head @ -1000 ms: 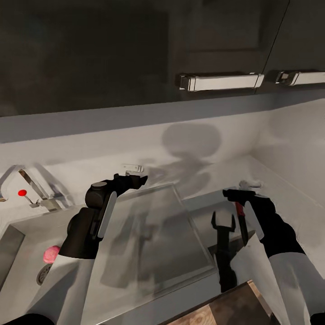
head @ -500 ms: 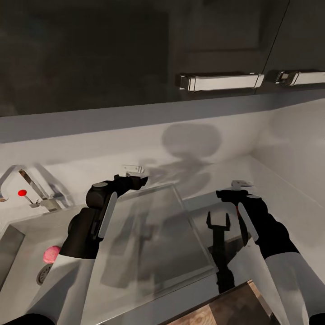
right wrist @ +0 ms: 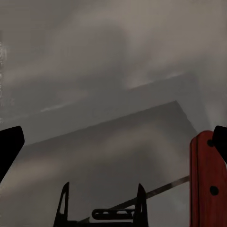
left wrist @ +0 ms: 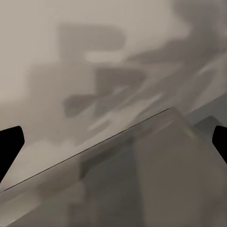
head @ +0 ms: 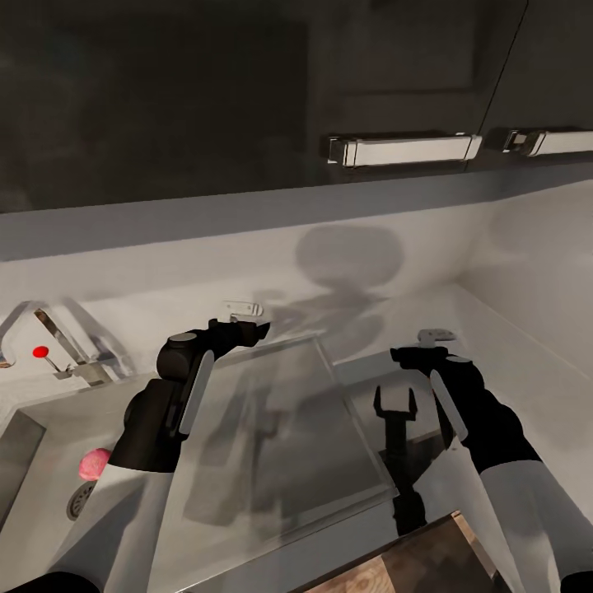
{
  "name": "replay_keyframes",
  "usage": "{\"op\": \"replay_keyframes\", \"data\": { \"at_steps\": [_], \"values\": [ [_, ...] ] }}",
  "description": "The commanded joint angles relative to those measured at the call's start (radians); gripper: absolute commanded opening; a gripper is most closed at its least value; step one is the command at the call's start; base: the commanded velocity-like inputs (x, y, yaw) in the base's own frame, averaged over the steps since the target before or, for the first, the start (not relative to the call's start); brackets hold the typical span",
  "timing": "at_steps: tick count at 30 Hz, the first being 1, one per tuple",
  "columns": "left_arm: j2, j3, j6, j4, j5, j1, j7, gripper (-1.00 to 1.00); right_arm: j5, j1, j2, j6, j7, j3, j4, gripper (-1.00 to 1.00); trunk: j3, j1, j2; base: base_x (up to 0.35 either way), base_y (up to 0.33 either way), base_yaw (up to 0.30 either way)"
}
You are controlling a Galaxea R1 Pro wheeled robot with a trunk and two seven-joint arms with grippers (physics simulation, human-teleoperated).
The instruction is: In the kitchen, take the Vidalia onion out of the sink, dice it on the chopping board with the paring knife, put the diced onion into the bowl on the countertop, then place both the paring knife and the chopping board into the sink.
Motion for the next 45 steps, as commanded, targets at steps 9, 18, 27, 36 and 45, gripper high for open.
{"op": "replay_keyframes", "data": {
  "at_steps": [9, 18, 27, 36, 45],
  "values": [
    [0.0, 0.001, 0.005, -0.001, 0.0, -0.001, -0.003, 1.0, -0.01, -0.001, 0.033, 0.004, -0.009, 0.004, 0.0, 1.0, -0.002, 0.001, -0.002, 0.0, 0.0, 0.0],
    [0.0, 0.0, 0.005, -0.001, 0.0, -0.001, -0.002, 1.0, -0.01, -0.001, 0.043, 0.004, -0.009, 0.004, 0.02, 1.0, -0.002, 0.001, -0.002, 0.0, 0.0, 0.0],
    [0.0, 0.001, 0.005, -0.001, 0.0, -0.001, -0.002, 1.0, -0.011, -0.001, 0.051, 0.003, -0.01, 0.004, 0.037, 1.0, -0.002, 0.001, -0.002, 0.0, 0.0, 0.0],
    [0.0, 0.001, 0.005, -0.001, 0.0, -0.001, -0.002, 1.0, -0.012, -0.001, 0.052, -0.063, -0.012, -0.001, 0.078, 1.0, -0.002, 0.001, -0.002, 0.0, 0.0, 0.0],
    [0.0, 0.001, 0.005, -0.001, 0.0, -0.001, -0.002, 1.0, -0.012, -0.001, 0.052, -0.104, -0.015, -0.057, 0.137, 1.0, -0.002, 0.001, -0.002, 0.0, 0.0, 0.0]
  ]
}}
